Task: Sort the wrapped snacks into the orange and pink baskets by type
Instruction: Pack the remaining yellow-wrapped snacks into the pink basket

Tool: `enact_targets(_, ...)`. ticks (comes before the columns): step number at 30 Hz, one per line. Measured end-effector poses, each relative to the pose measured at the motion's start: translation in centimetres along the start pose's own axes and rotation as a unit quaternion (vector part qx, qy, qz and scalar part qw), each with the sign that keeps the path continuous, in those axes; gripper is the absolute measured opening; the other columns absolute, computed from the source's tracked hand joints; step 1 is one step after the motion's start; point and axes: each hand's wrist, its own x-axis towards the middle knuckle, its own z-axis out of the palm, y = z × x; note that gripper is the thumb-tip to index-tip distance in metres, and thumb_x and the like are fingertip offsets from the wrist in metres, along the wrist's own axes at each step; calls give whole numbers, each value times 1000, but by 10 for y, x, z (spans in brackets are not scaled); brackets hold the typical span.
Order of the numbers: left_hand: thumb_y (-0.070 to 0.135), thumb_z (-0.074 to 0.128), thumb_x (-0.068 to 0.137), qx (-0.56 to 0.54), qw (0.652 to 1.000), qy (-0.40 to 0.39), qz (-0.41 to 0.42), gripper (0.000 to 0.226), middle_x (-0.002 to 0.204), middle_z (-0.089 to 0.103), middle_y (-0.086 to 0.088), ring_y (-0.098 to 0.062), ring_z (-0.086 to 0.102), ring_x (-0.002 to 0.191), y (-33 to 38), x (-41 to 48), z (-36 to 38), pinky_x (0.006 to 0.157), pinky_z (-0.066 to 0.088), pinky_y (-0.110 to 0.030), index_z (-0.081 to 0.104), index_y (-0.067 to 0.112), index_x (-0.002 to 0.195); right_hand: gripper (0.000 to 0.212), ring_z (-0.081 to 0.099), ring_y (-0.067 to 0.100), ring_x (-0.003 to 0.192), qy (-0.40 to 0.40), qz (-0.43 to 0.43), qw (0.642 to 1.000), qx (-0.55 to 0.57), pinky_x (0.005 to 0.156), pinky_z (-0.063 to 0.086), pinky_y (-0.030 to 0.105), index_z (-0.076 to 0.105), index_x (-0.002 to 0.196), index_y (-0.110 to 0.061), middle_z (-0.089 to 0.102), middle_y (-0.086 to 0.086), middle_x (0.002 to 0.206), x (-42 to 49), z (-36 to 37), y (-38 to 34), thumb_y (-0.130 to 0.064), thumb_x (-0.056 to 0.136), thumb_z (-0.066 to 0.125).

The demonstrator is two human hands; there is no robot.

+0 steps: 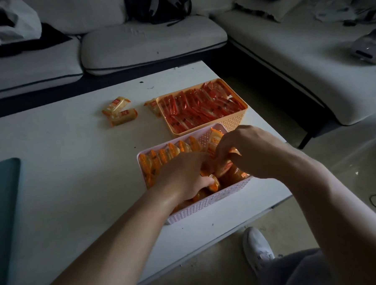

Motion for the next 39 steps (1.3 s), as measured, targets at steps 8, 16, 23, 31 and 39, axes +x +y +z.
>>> enact_targets(8, 29, 73, 90, -47, 999, -7, -3, 21, 112, 74, 10, -11, 66, 105, 4, 0, -4, 91, 52, -30, 73, 30, 110, 36, 57, 8, 83, -22, -12, 999, 47, 57, 47, 13, 68, 121, -22, 61, -8, 103, 1, 11, -12, 0, 94, 58)
enact_targets(16, 21, 77, 81, 35, 998, -31, 31, 23, 103, 57, 14, -12, 57, 101, -18, -8, -39, 88, 50, -36, 65, 40, 88, 52, 54, 17, 110, -56, 33, 990, 124, 75, 63, 30, 53, 131, -28, 48, -9, 123, 6, 23, 9, -7, 87, 71)
enact_targets(23, 23, 74, 85, 144, 987, -72, 17, 39, 121, 51, 10, -17, 53, 115, -12, -20, -19, 85, 48, -34, 64, 41, 117, 45, 66, 19, 97, -40, 42, 997, 54, 74, 63, 31, 62, 129, -28, 65, -3, 117, 1, 25, 8, -12, 88, 73)
enact_targets(31, 23, 79, 84, 83, 995, 6, 53, 19, 99, 51, 15, -12, 56, 101, -21, -18, -19, 81, 51, -37, 73, 34, 97, 27, 59, 9, 69, -59, 13, 997, -51, 52, 49, 21, 56, 124, -25, 62, -5, 91, -2, 29, -11, -20, 97, 59)
enact_targets(39, 31, 78, 85, 46, 996, 3, 71, 17, 106, 51, 14, -10, 48, 108, -25, -12, -13, 88, 46, -36, 72, 37, 100, 6, 54, 7, 58, -29, 59, 996, -54, 48, 43, 19, 54, 100, -18, 52, -7, 75, 4, 42, -14, -21, 98, 59)
